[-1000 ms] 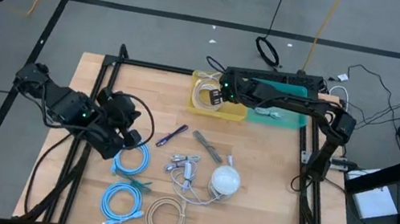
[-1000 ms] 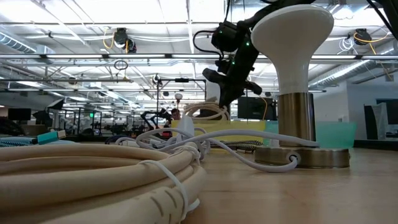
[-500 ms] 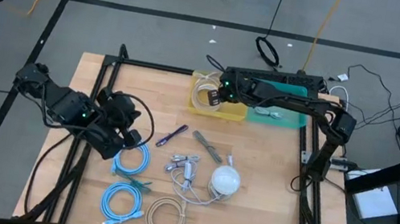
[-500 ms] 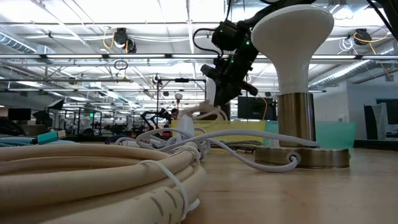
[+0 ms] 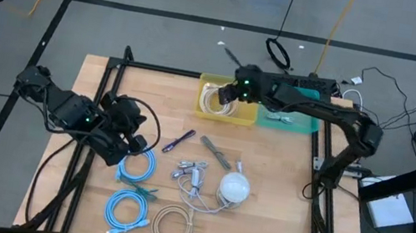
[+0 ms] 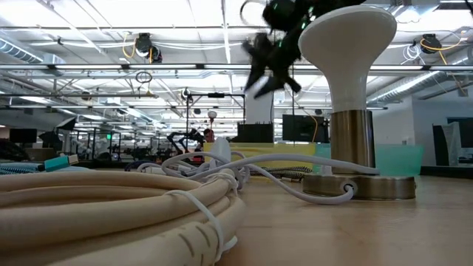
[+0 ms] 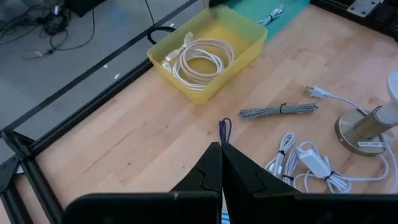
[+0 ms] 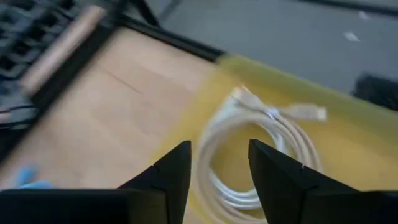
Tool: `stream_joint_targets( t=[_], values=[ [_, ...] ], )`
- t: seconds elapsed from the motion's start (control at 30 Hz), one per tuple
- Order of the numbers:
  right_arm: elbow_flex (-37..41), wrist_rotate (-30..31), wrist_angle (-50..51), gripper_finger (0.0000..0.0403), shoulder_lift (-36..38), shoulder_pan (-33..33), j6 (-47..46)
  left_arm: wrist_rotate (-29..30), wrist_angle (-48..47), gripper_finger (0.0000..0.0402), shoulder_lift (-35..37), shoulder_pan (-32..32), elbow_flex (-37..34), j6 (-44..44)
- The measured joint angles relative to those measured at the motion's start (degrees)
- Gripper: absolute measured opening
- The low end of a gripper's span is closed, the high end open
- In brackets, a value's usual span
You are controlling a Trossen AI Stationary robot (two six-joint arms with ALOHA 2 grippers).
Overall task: Pick & Place USB Port
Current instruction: Put the blue and purple charger cable into the green bin
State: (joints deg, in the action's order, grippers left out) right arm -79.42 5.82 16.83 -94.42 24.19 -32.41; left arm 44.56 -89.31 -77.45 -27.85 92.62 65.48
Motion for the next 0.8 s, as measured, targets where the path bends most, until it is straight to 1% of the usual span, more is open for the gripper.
stream_joint_targets(
  t=[0.07, 0.17, 0.27, 0.33, 0.4, 0.5, 0.6, 0.7, 0.8],
  values=[
    [-0.01, -1.60, -2.61, 0.0157, 3.55, -0.74, 0.77, -3.65, 0.04, 0.0001, 0.04, 1.40, -1.17, -0.78],
    [-0.04, -4.63, -3.36, 0.0154, 9.79, -2.08, 1.94, -13.05, 0.04, 0.0003, 0.05, 3.81, -5.66, -3.55],
    [-0.04, -7.18, -3.13, 0.0149, 15.05, -3.90, 2.33, -21.17, 2.73, 0.0016, 0.53, 5.14, -12.90, -7.20],
    [-0.04, -8.85, -2.64, 0.0147, 18.29, -5.03, 2.33, -25.68, 6.47, 0.0030, 1.10, 5.47, -18.27, -10.40],
    [-0.04, -9.05, -0.96, 0.0147, 21.23, -6.41, 1.87, -29.60, 11.16, 0.0046, 1.66, 5.72, -23.72, -14.57],
    [-0.07, -8.82, 3.49, 0.0149, 24.60, -8.66, 1.00, -32.54, 16.27, 0.0072, 2.17, 5.01, -31.18, -22.08],
    [-0.07, -8.81, 9.42, 0.0150, 26.72, -10.81, -0.14, -36.07, 19.17, 0.0091, 2.23, 4.47, -37.04, -30.11],
    [-0.07, -8.82, 15.73, 0.0149, 27.82, -13.48, -1.36, -42.48, 24.42, 0.0103, 2.24, 5.30, -40.00, -36.27],
    [-0.07, -8.71, 21.27, 0.0149, 27.99, -16.82, -2.47, -49.18, 31.91, 0.0107, 2.25, 6.78, -40.39, -38.81]
  ],
)
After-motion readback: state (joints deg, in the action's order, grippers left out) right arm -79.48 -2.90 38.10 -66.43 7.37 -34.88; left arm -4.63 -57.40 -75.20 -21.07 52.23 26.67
